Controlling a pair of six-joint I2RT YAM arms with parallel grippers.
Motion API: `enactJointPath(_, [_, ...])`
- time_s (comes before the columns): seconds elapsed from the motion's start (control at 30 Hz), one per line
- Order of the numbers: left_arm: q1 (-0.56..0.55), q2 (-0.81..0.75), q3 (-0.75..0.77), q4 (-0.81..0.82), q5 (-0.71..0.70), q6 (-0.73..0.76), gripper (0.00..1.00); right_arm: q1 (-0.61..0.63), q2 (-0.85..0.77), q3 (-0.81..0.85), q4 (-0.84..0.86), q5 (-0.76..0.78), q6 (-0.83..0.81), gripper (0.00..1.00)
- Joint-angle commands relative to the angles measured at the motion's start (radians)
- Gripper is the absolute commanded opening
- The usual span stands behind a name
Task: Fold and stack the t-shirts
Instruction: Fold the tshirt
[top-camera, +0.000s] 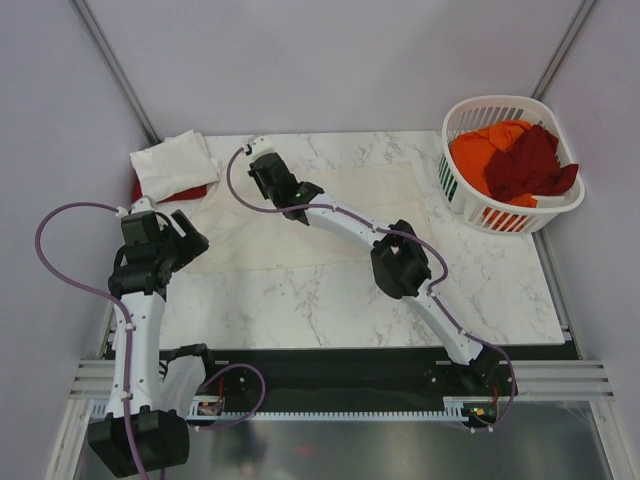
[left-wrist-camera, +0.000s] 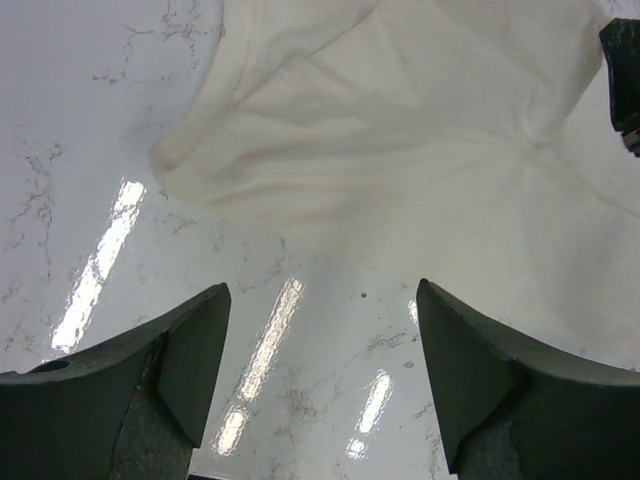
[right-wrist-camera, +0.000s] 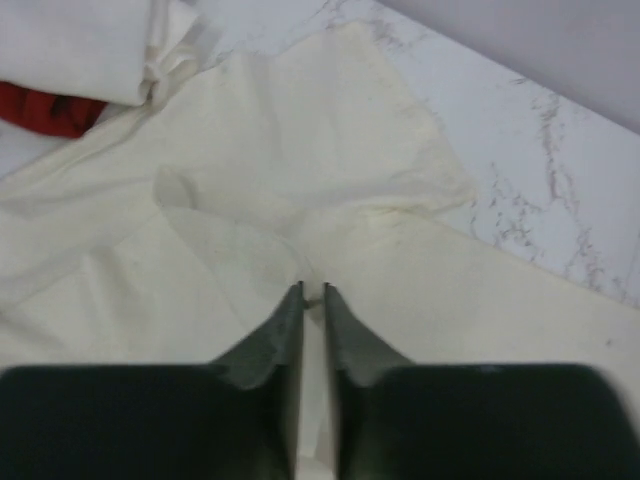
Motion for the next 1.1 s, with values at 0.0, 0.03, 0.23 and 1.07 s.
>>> enactJointPath(0.0, [-0.002,-0.013,0.002,0.024,0.027,0.041,0.82,-0.038,0.058,0.038,0.04,0.062,0.021,0.31])
enactJointPath(0.03, [0.0,-0.013,0.002,0.024,0.025,0.041,0.82,-0.043,0.068,0.035,0.042,0.071,0.028,0.42])
enactJointPath(0.23, [-0.002,-0.008,0.002,0.024,0.024,0.044,0.82,-0.055,0.07,0.0,0.042,0.14,0.049,0.98])
enactJointPath(1.07, [-0.088,0.357,-0.023,0.049,-0.113,-0.244,0.93,-0.504,-1.039,-1.363,-0.053,-0.197,0.58,0.98])
